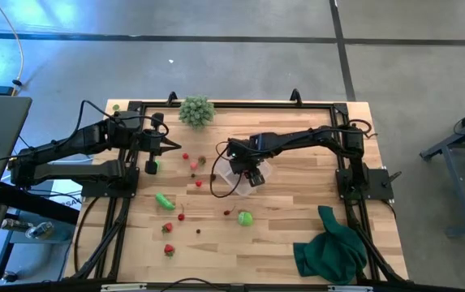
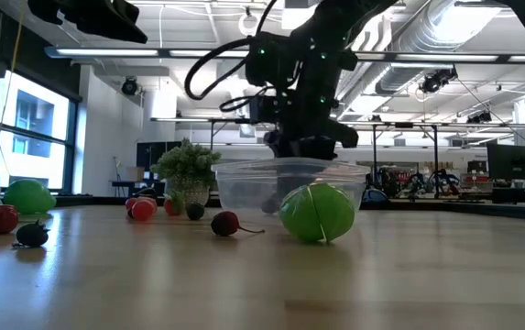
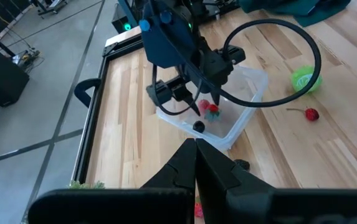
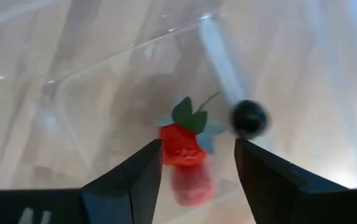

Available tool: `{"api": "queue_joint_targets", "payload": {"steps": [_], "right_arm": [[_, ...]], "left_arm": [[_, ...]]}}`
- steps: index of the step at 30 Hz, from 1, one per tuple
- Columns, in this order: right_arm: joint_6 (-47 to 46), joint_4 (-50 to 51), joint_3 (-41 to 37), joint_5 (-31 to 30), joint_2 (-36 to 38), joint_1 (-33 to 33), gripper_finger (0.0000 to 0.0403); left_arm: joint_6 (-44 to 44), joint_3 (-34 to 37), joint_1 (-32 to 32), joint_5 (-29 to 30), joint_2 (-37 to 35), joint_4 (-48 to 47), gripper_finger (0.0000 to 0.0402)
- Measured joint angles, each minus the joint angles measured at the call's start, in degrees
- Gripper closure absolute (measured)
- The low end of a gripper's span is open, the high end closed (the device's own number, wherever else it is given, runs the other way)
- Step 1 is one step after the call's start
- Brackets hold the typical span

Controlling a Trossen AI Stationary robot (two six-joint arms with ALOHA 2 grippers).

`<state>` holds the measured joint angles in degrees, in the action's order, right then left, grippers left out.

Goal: Pick and placing Produce into tupperware
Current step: Put the green cabbage into the transparent bin

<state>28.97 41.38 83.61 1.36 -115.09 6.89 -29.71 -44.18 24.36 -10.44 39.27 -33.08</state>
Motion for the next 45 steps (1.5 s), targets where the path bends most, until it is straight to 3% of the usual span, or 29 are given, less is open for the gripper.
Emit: {"api": "queue_joint_targets", "payload": {"steps": [11,19,26,31,36,40,45], "right_arm": [[-2.30,14.59,11.82,0.12,0.00,0.70,0.0210],[-14.60,29.39,22.13,2.12,1.09,2.67,0.0210],[-41.74,30.81,22.52,-1.53,9.00,-0.57,0.0210],[-69.75,31.01,22.49,-7.64,14.26,-7.44,0.0210],[-98.60,30.70,22.47,-9.73,15.74,-16.56,0.0210],[-113.14,29.86,22.47,-9.80,15.13,-23.55,0.0210],[-124.94,28.28,22.40,-13.58,12.25,-29.93,0.0210]], "left_arm": [[0.01,0.00,0.02,-0.01,-0.02,-0.01,0.0401],[0.00,0.00,0.02,0.00,0.00,-0.02,0.0401],[0.01,0.00,0.01,-0.02,-0.01,-0.01,0.0401],[0.00,0.00,0.00,0.00,-0.02,0.00,0.0401],[0.02,0.00,0.02,0.00,-0.02,-0.02,0.0401],[0.00,0.00,0.00,0.00,-0.02,0.00,0.0401],[0.01,0.00,0.00,-0.01,-0.02,0.00,0.0401]]}}
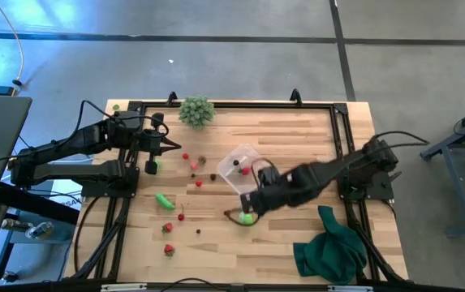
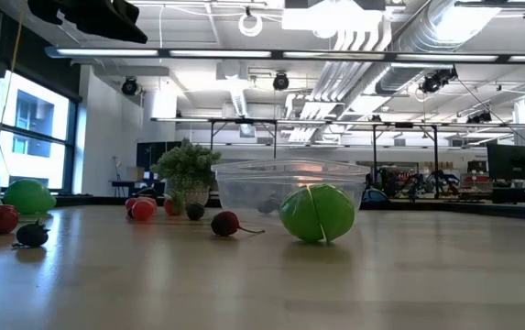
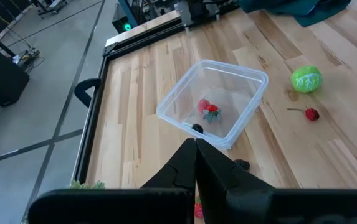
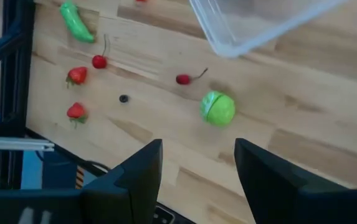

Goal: Pick and placing Produce into tupperware
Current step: Put the green cabbage into the transparent bin

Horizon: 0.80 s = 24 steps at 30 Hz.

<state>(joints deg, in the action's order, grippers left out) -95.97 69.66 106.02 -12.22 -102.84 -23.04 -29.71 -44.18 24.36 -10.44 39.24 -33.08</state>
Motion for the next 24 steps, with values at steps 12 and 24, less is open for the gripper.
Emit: {"api": "queue_joint_targets", "payload": {"steps": [12,24], "right_arm": [[2.51,-7.98,-0.02,2.59,-11.59,1.80,0.0210],[6.06,-7.72,-0.02,1.80,-17.01,3.18,0.0210]], "left_arm": [[0.01,0.00,0.00,0.01,0.00,-0.02,0.0401],[-0.01,0.00,0.01,0.00,0.00,-0.01,0.0401]]}}
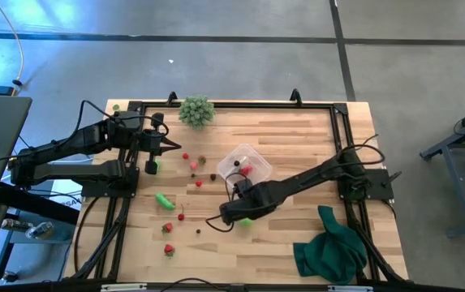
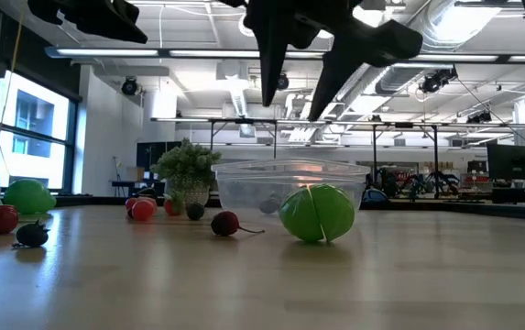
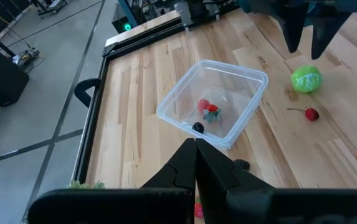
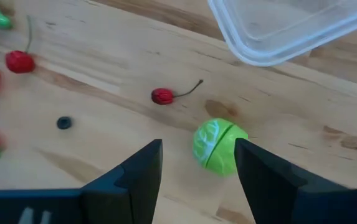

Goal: Pick and placing Produce into tupperware
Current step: Put the green cabbage into the transparent bin

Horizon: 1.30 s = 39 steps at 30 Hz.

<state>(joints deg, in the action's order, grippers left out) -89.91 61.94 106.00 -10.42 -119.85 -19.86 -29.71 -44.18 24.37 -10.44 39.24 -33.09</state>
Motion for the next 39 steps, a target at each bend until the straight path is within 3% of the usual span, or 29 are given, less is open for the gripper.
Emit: {"api": "queue_joint_targets", "payload": {"steps": [20,39], "right_arm": [[-19.46,3.59,0.00,-1.30,-3.19,-3.02,0.0210],[-24.72,4.67,0.00,-3.38,-3.19,-4.35,0.0210]], "left_arm": [[0.00,0.00,0.00,0.00,0.00,0.01,0.0401],[0.00,0.00,0.01,-0.01,0.01,0.01,0.0401]]}}
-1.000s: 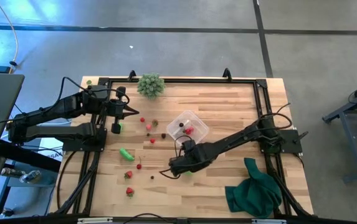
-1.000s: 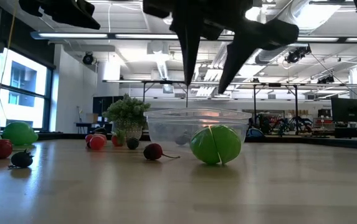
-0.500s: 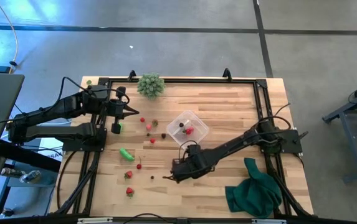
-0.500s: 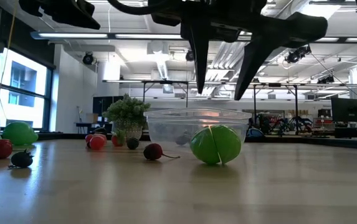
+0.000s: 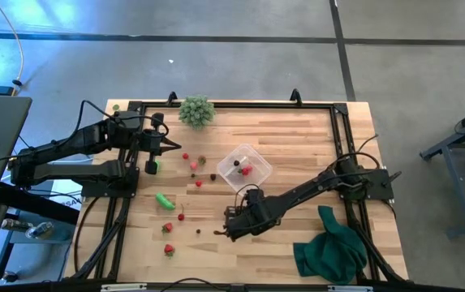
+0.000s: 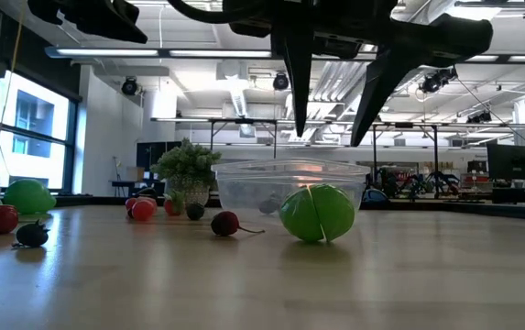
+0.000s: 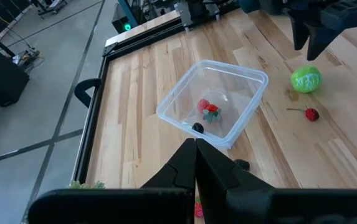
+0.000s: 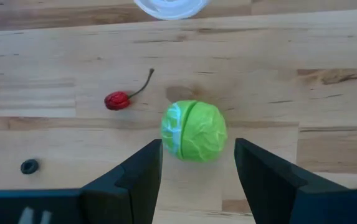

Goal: Pick and placing Produce into tupperware
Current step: Put the green cabbage into the transparent bin

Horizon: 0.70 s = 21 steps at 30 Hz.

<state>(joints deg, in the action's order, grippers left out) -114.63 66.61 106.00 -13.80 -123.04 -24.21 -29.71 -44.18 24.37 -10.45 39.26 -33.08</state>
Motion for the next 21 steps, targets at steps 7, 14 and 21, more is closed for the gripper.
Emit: {"api": "queue_joint_targets", "payload": {"steps": [7,14,21], "right_arm": [[0.00,-0.55,0.00,0.05,0.00,0.02,0.0210],[-1.05,-1.92,0.00,0.28,-0.76,0.00,0.0210],[-0.94,-2.63,0.00,0.60,-0.98,0.11,0.0210]], "left_arm": [[0.01,0.00,-0.01,0.01,-0.01,-0.01,0.0401],[0.02,0.00,-0.01,0.01,-0.01,0.00,0.0401],[0.01,0.00,-0.01,0.01,-0.01,-0.01,0.0401]]}}
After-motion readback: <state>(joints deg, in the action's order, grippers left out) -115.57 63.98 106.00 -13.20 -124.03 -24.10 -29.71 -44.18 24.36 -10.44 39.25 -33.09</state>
